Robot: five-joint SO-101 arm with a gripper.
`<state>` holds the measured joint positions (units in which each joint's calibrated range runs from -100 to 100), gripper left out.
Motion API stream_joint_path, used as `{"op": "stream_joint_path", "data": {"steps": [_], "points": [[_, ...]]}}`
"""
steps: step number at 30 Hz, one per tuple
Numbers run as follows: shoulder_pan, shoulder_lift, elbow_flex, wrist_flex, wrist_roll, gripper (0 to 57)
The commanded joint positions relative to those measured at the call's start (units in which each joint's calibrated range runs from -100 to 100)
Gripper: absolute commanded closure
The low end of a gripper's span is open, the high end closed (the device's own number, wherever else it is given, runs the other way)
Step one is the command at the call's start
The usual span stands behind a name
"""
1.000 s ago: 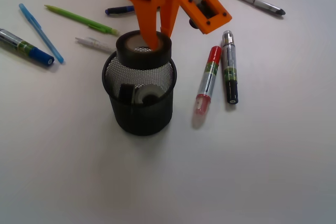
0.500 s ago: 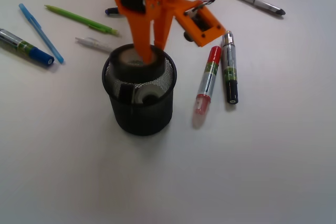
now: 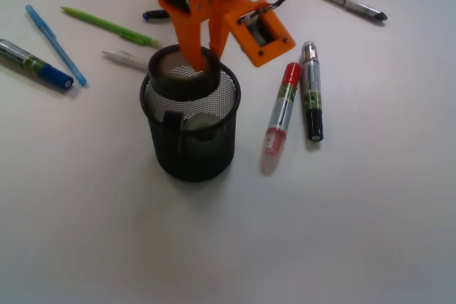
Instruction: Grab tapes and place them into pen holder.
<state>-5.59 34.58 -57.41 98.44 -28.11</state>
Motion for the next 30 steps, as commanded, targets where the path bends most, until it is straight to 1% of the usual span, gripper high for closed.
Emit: {"op": "stream_joint_path", "data": {"steps": [1, 4, 5, 6, 9, 11, 13, 18, 21, 27, 30], "points": [[-0.5, -1.1, -0.9, 0.6, -0.3, 57.0], [-0.2, -1.1, -0.9, 0.6, -0.1, 56.7], [-0.1, -1.1, -0.9, 0.6, 0.0, 55.2], [-0.1, -1.1, -0.9, 0.6, 0.0, 52.4], [-0.3, -1.0, -0.9, 0.5, 0.0, 41.3], [-0.4, -0.8, -0.8, -0.3, 0.0, 36.7], [-0.4, -0.7, -0.6, -1.1, 0.0, 34.3], [-0.1, -0.9, -0.9, -0.9, 0.1, 34.0], [0.2, -2.1, -2.4, -1.2, 2.3, 34.0], [3.2, -8.4, -19.5, 1.4, 14.0, 34.1], [1.8, -16.5, -22.1, 1.3, 19.9, 34.3]]}}
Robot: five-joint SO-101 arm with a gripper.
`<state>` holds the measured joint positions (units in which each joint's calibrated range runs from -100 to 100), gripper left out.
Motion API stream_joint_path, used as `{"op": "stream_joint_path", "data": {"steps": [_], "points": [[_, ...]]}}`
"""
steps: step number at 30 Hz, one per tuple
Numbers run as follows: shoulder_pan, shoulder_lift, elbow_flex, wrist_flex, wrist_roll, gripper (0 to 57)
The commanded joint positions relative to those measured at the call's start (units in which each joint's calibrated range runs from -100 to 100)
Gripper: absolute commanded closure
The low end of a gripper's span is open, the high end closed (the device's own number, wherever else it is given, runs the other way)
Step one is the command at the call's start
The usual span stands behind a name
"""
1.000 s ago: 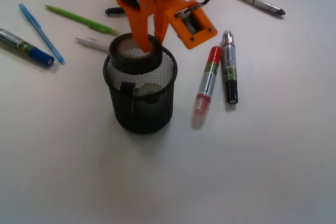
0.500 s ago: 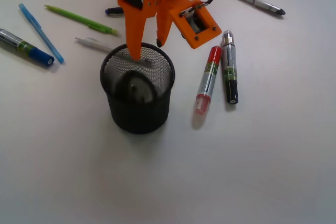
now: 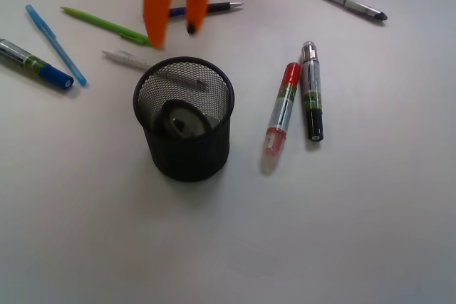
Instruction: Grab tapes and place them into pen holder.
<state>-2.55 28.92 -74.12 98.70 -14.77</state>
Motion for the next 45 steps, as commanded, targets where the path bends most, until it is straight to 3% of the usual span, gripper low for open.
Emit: {"op": "stream_joint_path", "data": {"steps": [1, 4, 6, 11, 18, 21, 30, 34, 45], "points": [[-2.0, -14.3, -3.2, 1.0, 7.2, 35.1], [-3.5, -26.5, 12.3, 1.1, 7.5, 42.0], [-4.4, -42.0, 37.3, 0.9, 7.3, 47.6], [-4.0, -70.4, 79.0, -4.8, 7.8, 48.2], [-4.1, -117.8, 133.1, -31.0, 12.7, 48.5], [-4.0, -128.9, 148.9, -33.4, 12.7, 48.6], [0.7, -127.1, 169.8, -45.7, 12.6, 49.4], [0.9, -128.0, 168.9, -40.9, 12.3, 57.5], [0.9, -127.9, 167.2, -33.6, 12.3, 57.2]]}}
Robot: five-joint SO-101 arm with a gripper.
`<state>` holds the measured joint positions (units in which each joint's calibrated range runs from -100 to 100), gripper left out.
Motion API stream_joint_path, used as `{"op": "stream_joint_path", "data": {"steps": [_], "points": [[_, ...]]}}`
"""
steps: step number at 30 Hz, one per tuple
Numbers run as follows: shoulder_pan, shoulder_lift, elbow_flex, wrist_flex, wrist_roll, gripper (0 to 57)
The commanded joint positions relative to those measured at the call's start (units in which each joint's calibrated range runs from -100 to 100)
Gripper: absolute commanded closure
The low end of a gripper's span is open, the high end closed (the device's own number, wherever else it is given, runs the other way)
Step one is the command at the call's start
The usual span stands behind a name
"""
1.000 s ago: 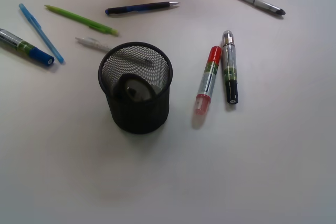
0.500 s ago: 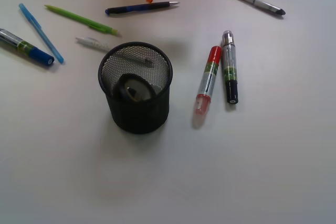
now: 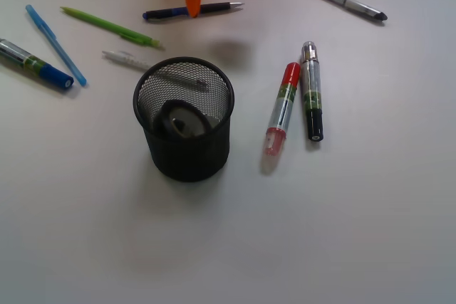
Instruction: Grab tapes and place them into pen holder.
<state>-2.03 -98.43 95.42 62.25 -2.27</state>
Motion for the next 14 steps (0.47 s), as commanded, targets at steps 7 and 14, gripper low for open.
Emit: {"op": "stream_joint_path", "data": {"steps": [7, 14], "points": [[-2.3, -0.5, -3.6, 6.7, -0.1, 57.2], [-2.3, -0.5, -3.6, 6.9, -0.1, 57.2]]}}
